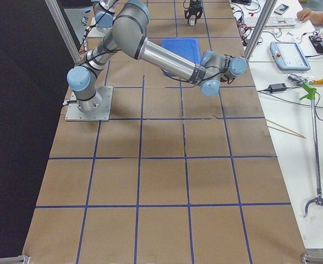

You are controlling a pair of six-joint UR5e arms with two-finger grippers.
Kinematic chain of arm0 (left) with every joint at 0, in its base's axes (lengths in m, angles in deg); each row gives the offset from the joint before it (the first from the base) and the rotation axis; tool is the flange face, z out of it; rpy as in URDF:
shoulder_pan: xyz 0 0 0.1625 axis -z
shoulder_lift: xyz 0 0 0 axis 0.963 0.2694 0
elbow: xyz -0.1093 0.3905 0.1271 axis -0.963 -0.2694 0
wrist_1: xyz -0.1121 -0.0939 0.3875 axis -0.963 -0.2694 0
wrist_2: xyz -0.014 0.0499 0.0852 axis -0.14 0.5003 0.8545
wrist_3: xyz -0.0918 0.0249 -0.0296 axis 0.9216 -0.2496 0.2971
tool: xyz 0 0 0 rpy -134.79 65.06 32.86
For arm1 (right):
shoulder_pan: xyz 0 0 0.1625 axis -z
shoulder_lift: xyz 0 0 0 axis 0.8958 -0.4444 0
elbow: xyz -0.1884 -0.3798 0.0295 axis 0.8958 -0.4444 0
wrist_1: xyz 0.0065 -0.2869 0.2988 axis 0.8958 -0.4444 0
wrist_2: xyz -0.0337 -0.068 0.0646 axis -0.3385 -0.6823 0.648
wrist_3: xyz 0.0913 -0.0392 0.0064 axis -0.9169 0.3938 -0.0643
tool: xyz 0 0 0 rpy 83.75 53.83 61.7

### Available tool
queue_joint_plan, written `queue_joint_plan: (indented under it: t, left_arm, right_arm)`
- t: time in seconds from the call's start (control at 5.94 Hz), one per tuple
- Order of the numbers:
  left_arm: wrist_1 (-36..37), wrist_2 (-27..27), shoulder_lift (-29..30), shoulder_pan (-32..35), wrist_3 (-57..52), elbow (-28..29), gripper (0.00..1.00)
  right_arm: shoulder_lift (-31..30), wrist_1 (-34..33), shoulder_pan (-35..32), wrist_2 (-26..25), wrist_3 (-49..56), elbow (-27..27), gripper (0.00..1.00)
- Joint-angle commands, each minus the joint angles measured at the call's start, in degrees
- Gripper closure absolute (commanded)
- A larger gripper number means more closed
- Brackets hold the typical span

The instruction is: Assemble white blocks and place on blue tray

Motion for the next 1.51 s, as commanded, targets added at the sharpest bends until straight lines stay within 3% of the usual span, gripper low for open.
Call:
queue_joint_plan:
  t: [0.0, 0.34, 0.5, 0.84, 1.18, 1.35]
  left_arm:
    - [0.0, -0.1, -0.3, -0.2, -0.4, 0.6, 1.0]
    - [-1.8, -0.4, -3.6, 0.9, -0.2, 0.5, 1.0]
    - [-4.3, -0.8, -6.6, 4.7, 0.5, 0.3, 1.0]
    - [-5.1, 0.3, -9.6, 20.9, 5.8, -0.9, 1.0]
    - [-4.1, 0.0, -9.2, 28.5, 18.0, -3.3, 1.0]
    - [-3.8, 0.1, -8.6, 31.7, 24.7, -4.1, 1.0]
  right_arm:
    - [2.8, -2.3, 0.1, 0.6, 3.0, 0.1, 0.0]
    - [3.6, -2.3, 0.1, 0.1, 3.3, 1.3, 0.0]
    - [3.7, -2.4, 0.1, 0.5, 3.2, 2.8, 0.0]
    - [3.8, -2.5, 0.1, 0.7, 2.5, 3.0, 0.0]
    - [4.4, -4.6, 0.5, 0.6, 2.3, 2.9, 0.01]
    - [4.6, -4.6, 0.5, 0.6, 2.4, 2.8, 0.08]
